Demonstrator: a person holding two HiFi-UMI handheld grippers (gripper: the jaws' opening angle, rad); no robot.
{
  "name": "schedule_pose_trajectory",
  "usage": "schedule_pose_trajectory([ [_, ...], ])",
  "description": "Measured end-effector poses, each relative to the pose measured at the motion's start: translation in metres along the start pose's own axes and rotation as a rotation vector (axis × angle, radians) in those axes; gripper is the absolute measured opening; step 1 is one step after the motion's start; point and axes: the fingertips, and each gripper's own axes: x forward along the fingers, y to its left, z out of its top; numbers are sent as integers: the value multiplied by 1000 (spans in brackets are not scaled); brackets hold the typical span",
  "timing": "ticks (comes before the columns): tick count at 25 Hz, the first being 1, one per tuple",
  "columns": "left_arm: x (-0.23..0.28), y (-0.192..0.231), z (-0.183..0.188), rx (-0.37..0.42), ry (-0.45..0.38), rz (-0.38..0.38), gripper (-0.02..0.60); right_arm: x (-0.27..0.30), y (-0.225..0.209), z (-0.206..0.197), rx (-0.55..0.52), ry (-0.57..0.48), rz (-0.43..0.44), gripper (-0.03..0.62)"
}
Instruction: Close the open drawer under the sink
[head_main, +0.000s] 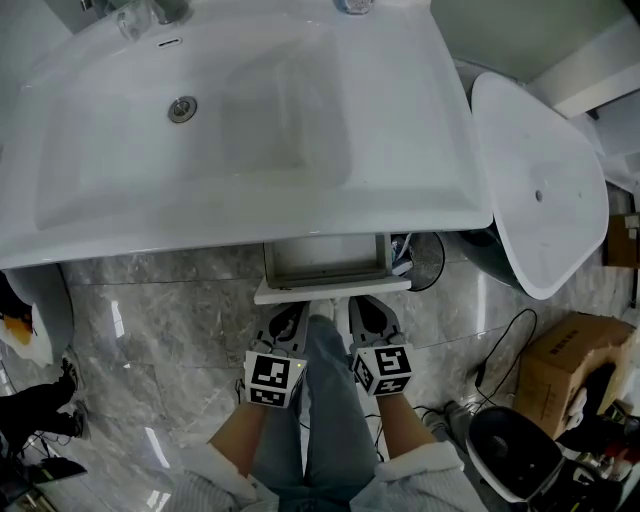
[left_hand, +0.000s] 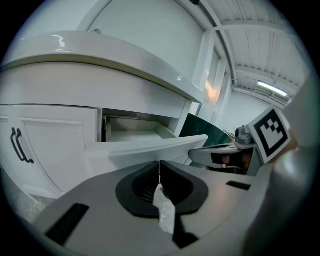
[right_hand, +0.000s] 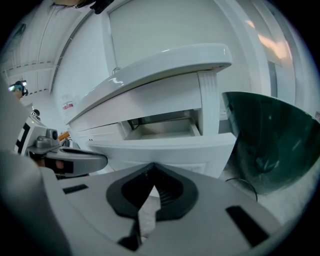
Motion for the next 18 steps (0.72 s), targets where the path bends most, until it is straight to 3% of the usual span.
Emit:
schedule_pose_trajectory([
  [18, 9, 9, 20, 11, -29, 15, 17, 11, -5, 24, -40, -73, -30, 9],
])
